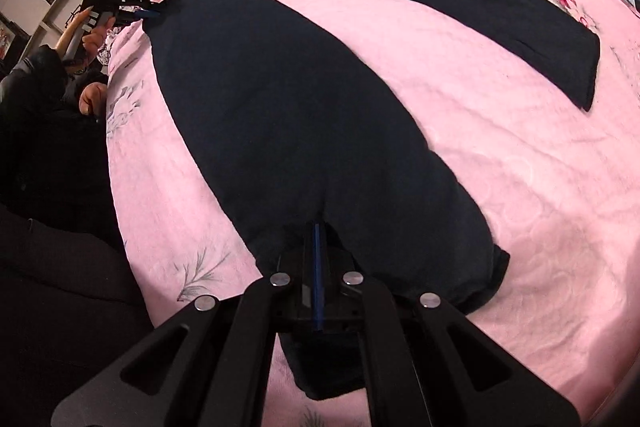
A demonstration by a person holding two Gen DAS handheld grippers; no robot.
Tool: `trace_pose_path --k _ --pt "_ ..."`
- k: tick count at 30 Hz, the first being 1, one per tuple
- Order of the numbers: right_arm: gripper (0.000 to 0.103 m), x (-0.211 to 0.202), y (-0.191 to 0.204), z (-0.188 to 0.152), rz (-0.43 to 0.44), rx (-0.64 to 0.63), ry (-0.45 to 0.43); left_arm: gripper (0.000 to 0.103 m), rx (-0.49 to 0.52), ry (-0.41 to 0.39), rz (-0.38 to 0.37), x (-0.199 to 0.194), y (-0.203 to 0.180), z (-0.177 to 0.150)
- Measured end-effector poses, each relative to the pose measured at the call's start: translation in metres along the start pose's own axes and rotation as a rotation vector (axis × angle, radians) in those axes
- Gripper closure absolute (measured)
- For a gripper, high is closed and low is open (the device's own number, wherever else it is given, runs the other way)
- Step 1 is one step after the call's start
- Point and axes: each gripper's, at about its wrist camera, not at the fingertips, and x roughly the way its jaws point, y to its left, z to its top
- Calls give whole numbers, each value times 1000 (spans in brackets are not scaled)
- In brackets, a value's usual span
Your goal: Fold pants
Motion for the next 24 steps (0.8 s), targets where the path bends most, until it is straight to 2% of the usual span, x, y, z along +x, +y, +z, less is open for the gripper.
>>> trace_pose_path --k 1,3,5,6,7,9,10,11,12,13,16,22,24 --pt "103 -1 1 0 -7 -6 11 91 -25 -8 -20 -5 4 3" --pt "103 -6 2 5 -9 -13 29 91 2 -47 -28 -20 1 7" --pt "101 -15 2 13 -6 -35 7 89 22 -92 -50 -38 -5 18" --pt "99 -22 5 23 -3 -52 -10 82 19 -105 -81 -45 -6 25" --pt "96 -26 7 34 -3 -67 -27 70 21 -111 -97 -50 -6 33" --pt "91 -34 12 60 -4 -100 -66 52 25 -141 -89 -57 -12 50" --pt "81 -37 14 75 -7 -118 -84 50 28 -143 -88 -55 -19 58" --pt "73 -38 15 87 -14 -130 -98 50 31 -135 -95 -50 -25 68" --pt "59 -40 15 102 -30 -144 -116 50 32 -122 -102 -46 -28 76" --pt "57 -41 17 117 -49 -159 -139 50 29 -110 -105 -39 -34 85" --pt "57 -41 16 159 -61 -194 -168 50 30 -83 -126 -19 -49 107" --pt "57 -26 0 229 -40 -205 -163 51 88 -27 -81 25 -76 145" --pt "57 -18 -6 251 -60 -216 -153 51 108 -12 -62 36 -81 152"
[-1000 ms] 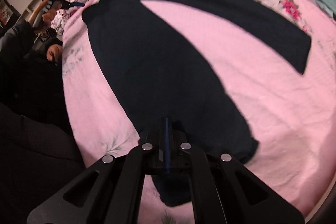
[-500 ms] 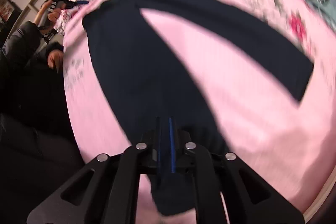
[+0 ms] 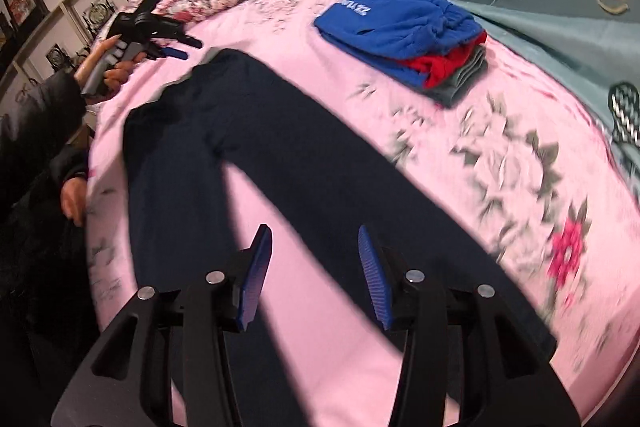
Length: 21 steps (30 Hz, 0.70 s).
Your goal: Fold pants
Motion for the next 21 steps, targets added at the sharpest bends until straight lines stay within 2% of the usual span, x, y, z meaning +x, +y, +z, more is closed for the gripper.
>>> trace_pose_path --k 3,6,8,10,17,21 --pt "57 20 -16 24 9 -14 17 52 11 19 -25 11 -2 8" --pt "57 43 -30 47 25 -25 30 61 35 43 -86 17 -11 10" --pt "57 58 -38 59 46 -29 43 63 78 44 -44 21 -20 9" --pt "57 75 -45 71 63 -34 57 75 94 58 -28 25 -23 9" --pt "58 120 -47 88 101 -127 141 80 55 52 -44 24 -10 11" --pt "69 140 -57 91 111 -138 189 83 60 38 -28 23 -10 14"
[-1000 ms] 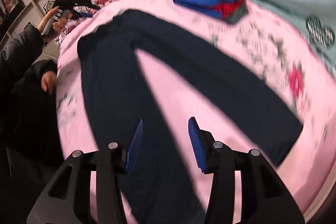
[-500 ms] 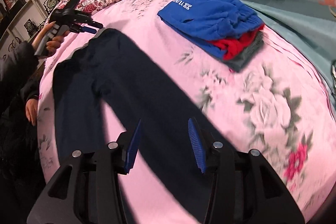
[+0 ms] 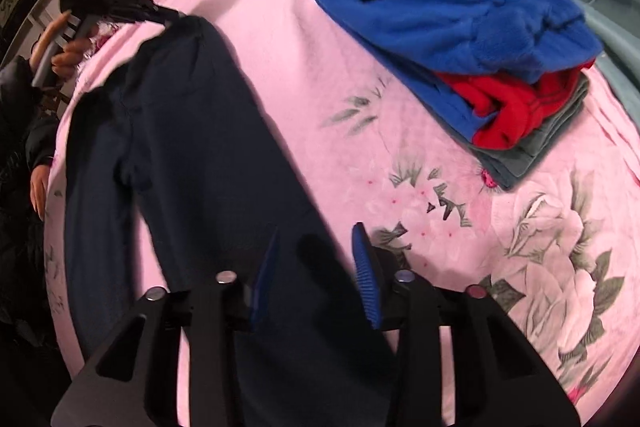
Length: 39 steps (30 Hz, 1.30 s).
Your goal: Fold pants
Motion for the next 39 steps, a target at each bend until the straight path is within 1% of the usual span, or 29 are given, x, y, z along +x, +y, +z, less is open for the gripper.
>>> trace_pose_path --k 2,3,7,8,11,12,13,14,15,17,20,24,26,27,28,30,32,33,34,36,37,39 --pt "73 7 -6 -2 7 4 15 84 -10 -1 -2 2 2 2" --pt "73 7 -7 -4 15 2 0 84 -13 0 -1 2 2 3" --pt "73 6 -9 -7 47 35 -1 84 -43 3 -16 5 7 6" --pt "73 6 -7 -10 73 36 9 84 -46 4 -24 5 7 6" --pt "74 3 -1 -19 80 2 7 84 -48 7 -51 3 7 5" --pt "77 3 -2 -20 85 2 3 83 -43 16 -48 5 6 5" --pt "86 3 -6 -19 93 14 4 82 -43 20 -40 6 6 6" --pt "91 4 -11 -18 101 31 6 81 -46 24 -42 8 5 6" --pt "102 5 -16 -17 100 48 9 81 -46 28 -41 10 4 8" --pt "102 7 -18 -14 104 53 18 81 -28 25 -12 13 0 10" --pt "102 4 -6 -12 61 3 22 82 4 21 20 14 -7 11" --pt "103 -7 2 -13 38 9 -2 83 12 13 29 6 -10 11" --pt "103 -10 4 -13 33 5 -3 77 4 28 -12 3 -9 11" --pt "103 -11 3 -13 29 6 -4 71 6 34 -3 3 -10 11" --pt "103 -12 2 -13 31 10 -3 69 11 39 16 5 -11 11" --pt "103 -13 -1 -13 26 16 -6 69 23 63 25 13 -14 10" --pt "103 -12 -1 -13 22 23 -4 69 20 63 41 19 -15 10" --pt "103 -12 0 -13 19 24 -4 77 13 61 45 21 -14 11" --pt "103 -14 0 -14 15 24 -3 81 7 58 55 22 -12 12" --pt "103 -20 4 -15 -1 20 -15 89 -4 41 49 18 -10 13" --pt "103 -24 8 -15 -9 17 -21 92 -12 30 41 13 -9 13" --pt "103 -36 16 -16 -24 13 -46 94 -30 14 13 4 -6 12"
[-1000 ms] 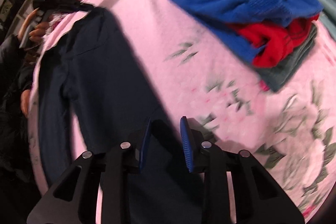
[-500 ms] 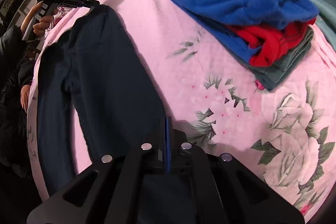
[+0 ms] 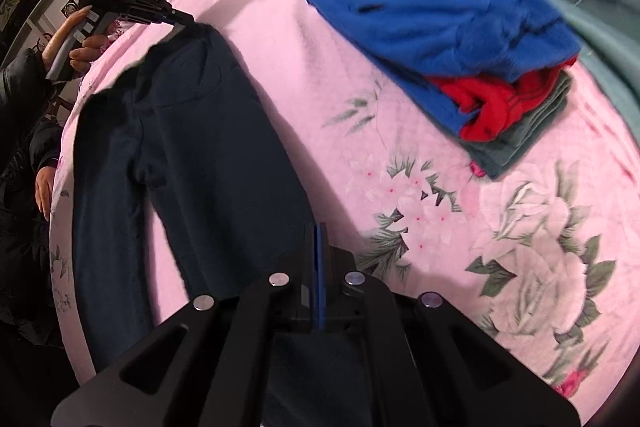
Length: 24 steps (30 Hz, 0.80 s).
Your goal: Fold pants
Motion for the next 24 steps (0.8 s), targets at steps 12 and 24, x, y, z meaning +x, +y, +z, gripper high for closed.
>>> trace_pose_path --k 12,24 --pt "103 -83 126 -53 5 -126 -133 94 -90 -122 -165 -82 28 -48" --pt "103 -43 228 -142 95 -165 -23 103 -358 -202 -289 -122 118 -165"
